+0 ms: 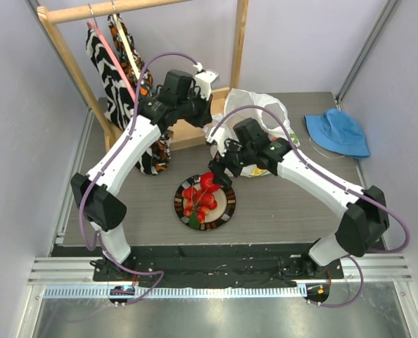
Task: Take the fake fruits out of the plastic bag
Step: Place the fake fruit on the plate, then adjust the plastic bag at the center of the board.
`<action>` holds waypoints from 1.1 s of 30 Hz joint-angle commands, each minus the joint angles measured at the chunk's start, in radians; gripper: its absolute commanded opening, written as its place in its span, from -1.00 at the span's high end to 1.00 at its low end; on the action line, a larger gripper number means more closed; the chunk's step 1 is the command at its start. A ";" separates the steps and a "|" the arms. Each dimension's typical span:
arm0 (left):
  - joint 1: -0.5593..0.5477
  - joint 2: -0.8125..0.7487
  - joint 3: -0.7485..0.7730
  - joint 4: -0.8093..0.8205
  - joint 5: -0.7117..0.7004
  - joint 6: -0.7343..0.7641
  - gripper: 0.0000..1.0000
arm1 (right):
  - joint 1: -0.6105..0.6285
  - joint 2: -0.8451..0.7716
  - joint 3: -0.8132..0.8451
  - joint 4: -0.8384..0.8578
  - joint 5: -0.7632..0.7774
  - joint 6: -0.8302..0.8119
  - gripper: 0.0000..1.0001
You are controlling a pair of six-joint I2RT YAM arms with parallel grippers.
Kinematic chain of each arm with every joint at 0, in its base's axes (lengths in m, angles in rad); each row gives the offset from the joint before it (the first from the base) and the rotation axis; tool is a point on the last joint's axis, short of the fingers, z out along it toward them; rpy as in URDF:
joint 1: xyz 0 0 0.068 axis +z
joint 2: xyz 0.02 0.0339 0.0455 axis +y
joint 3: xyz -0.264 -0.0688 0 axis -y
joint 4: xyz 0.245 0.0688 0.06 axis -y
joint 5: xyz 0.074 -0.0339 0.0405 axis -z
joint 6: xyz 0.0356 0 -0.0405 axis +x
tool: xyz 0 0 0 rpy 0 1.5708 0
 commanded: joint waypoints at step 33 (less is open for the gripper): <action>-0.010 -0.318 -0.457 -0.117 0.159 -0.009 1.00 | -0.092 -0.158 -0.194 0.056 0.359 -0.069 0.51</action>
